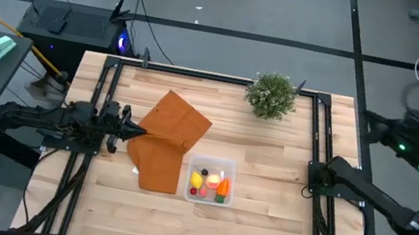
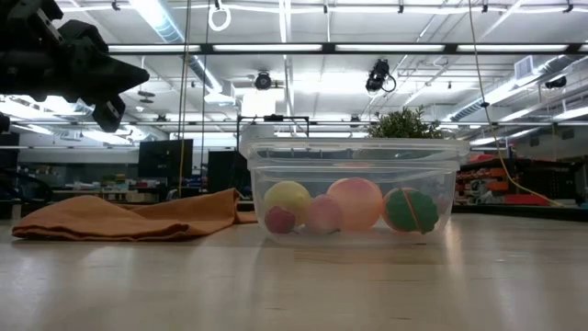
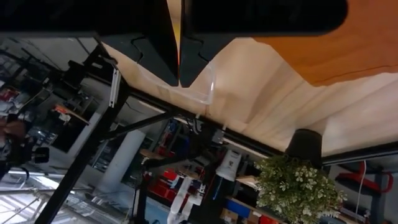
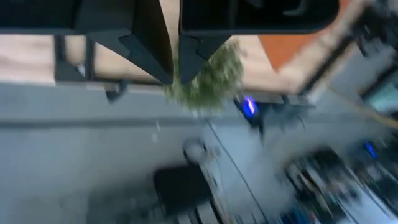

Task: Pick and placing Produce into tupperware
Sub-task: Return to Home Position

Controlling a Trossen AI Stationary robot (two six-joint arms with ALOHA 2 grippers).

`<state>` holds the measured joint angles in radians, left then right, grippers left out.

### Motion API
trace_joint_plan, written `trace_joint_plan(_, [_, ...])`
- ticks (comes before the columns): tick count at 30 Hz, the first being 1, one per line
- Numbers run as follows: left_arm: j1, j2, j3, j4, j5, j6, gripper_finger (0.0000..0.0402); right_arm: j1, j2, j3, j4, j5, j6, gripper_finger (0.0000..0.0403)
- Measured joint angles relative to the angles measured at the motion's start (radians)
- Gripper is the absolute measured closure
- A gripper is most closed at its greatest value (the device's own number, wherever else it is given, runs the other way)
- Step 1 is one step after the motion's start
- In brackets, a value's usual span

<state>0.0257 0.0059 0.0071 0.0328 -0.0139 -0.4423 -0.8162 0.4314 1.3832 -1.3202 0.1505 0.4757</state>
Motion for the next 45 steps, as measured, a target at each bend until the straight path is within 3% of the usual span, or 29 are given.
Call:
trace_joint_plan(8, [0.0,0.0,0.0,0.0,0.0,-0.07,0.0377,0.0,-0.285,-0.225,0.254,0.023,0.04,0.0402])
trace_joint_plan(15, [0.0,0.0,0.0,0.0,0.0,-0.062,0.0388,0.0,-0.414,-0.491,0.572,-0.074,0.05,0.0403])
trace_joint_plan(21, [0.0,0.0,0.0,0.0,0.0,-0.062,0.0384,0.0,-0.429,-0.702,0.791,-0.104,0.055,0.0403])
trace_joint_plan(34, [0.0,0.0,0.0,0.001,0.0,-0.063,0.0373,0.0,-0.429,-1.102,1.501,-0.186,0.175,0.0403])
trace_joint_plan(41, [0.0,0.0,0.0,0.001,0.0,-0.065,0.0383,0.0,-0.429,-1.27,1.758,-0.188,0.266,0.0403])
trace_joint_plan(45, [0.0,0.0,0.0,0.001,0.0,-0.065,0.038,0.0,-0.429,-1.308,1.768,-0.187,0.291,0.0403])
